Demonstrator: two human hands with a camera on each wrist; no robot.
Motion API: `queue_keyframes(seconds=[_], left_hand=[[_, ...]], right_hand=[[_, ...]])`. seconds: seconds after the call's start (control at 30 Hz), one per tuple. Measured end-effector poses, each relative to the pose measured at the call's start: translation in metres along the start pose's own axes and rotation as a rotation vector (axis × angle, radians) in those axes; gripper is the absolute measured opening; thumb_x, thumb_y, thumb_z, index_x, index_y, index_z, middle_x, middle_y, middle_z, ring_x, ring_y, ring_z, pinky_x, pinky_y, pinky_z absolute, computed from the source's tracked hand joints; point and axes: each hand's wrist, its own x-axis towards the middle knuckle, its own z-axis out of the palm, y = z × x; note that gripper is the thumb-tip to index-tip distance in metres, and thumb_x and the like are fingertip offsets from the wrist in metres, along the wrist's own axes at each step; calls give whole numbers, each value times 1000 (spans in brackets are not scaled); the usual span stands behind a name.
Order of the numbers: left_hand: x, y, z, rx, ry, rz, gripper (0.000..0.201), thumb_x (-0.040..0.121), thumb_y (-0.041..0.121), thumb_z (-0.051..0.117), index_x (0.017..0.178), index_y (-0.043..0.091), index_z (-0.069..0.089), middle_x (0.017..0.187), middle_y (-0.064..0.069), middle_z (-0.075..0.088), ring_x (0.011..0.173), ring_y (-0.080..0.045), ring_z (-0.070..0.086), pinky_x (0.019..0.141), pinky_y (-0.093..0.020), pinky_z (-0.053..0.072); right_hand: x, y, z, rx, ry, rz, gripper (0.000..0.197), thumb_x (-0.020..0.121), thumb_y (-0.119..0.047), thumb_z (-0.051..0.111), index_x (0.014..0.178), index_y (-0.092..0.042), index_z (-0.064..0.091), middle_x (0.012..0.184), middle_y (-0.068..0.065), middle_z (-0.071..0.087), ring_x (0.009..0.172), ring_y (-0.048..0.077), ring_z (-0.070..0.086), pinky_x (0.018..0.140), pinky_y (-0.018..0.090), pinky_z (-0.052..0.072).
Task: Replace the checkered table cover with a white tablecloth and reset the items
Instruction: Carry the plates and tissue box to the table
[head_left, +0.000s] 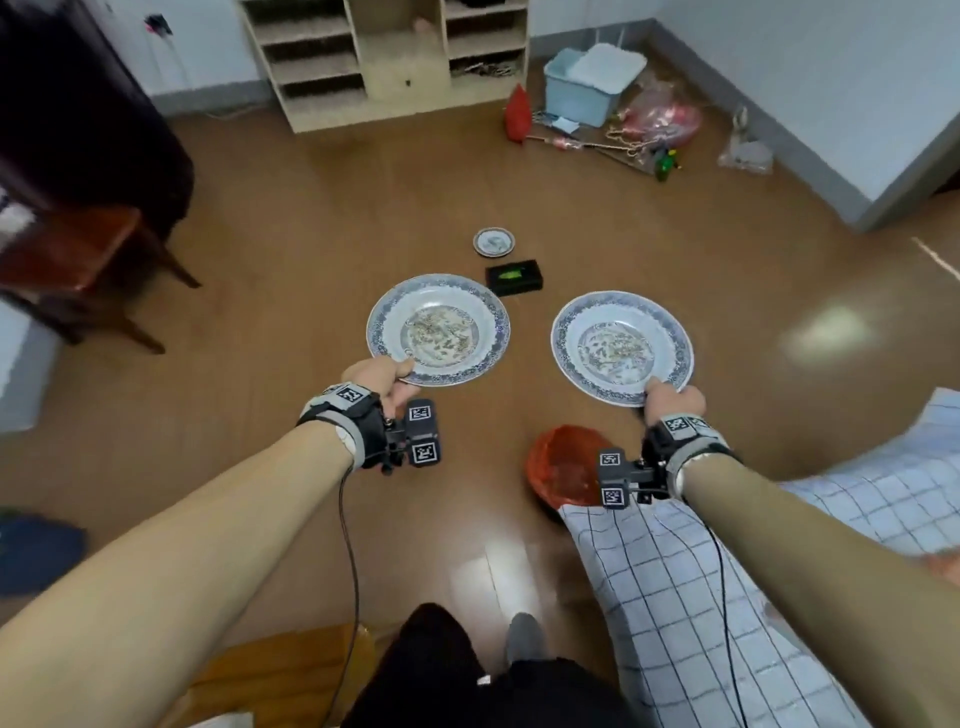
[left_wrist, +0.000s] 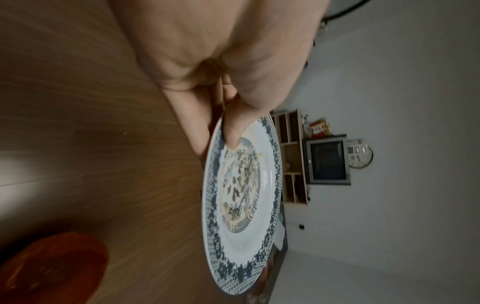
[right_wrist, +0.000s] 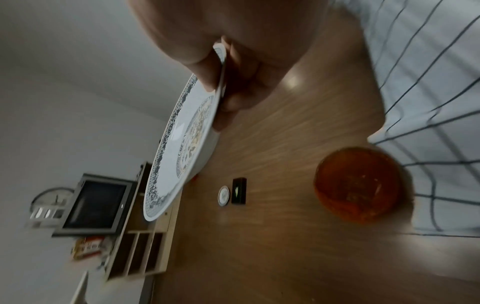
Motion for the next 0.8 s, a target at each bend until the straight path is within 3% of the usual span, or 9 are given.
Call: queue_keyframes(seconds=[0.17,0.27,0.33,0.4,0.5,0.6,0.7,0.8], left_hand=[[58,37,-31,-63,96,0,24,84,-13,62,107,-8,61,88,-22,74,78,-40,73,88,-56,55],[100,63,-34,-87,107,-6,16,86,-14,60,101,-6,61,91,-22,73,75,-36,74,77,-52,59],[139,86,-31,-45,103,-40,11,88,-8,64,97,-3,62,86,-19,74,67,-28,74,64,-41,62],[188,108,-26,0,102,-66,12,87,-3,67,98,-1,63,85,-16,75,64,-25,73,59,-35,61],[266,135,-16,34,79,-124,23,84,0,69,107,0,65,94,-17,75,74,-28,75,70,-40,61],[309,177,3,20,14,-112,26,84,-4,66,110,-3,62,94,-19,74,80,-31,74,80,-45,60],[328,227,29,43,-42,-55,19,86,-6,62,105,-7,61,94,-18,73,83,-31,74,79,-45,60],[361,262,54,54,-64,-64,24,81,-7,67,104,-2,64,93,-22,74,81,-34,74,80,-45,60]], right_hand=[[6,-38,91,-83,-120,-33,36,97,-21,58,125,1,58,123,20,63,110,36,60,82,29,37],[12,-61,148,-115,-194,-61,30,95,-21,59,117,-1,59,113,17,64,101,34,61,85,30,43],[20,-75,187,-88,-232,-48,23,89,-22,62,107,-8,59,106,13,67,91,32,66,88,41,54],[32,-88,228,-69,-231,-33,20,87,-20,63,102,-8,58,103,15,68,89,35,68,84,53,58],[40,-114,277,-74,-175,12,21,91,-14,62,109,-3,57,110,18,67,94,37,67,85,55,58],[50,-145,315,-37,-152,60,27,94,-11,61,118,-1,55,108,17,62,93,36,65,83,52,59],[68,-174,348,-26,-130,77,24,96,-12,60,116,-2,53,110,18,62,95,36,66,82,52,59],[88,-196,375,-20,-102,103,19,96,-15,60,109,-6,50,112,17,63,96,36,67,81,52,59]])
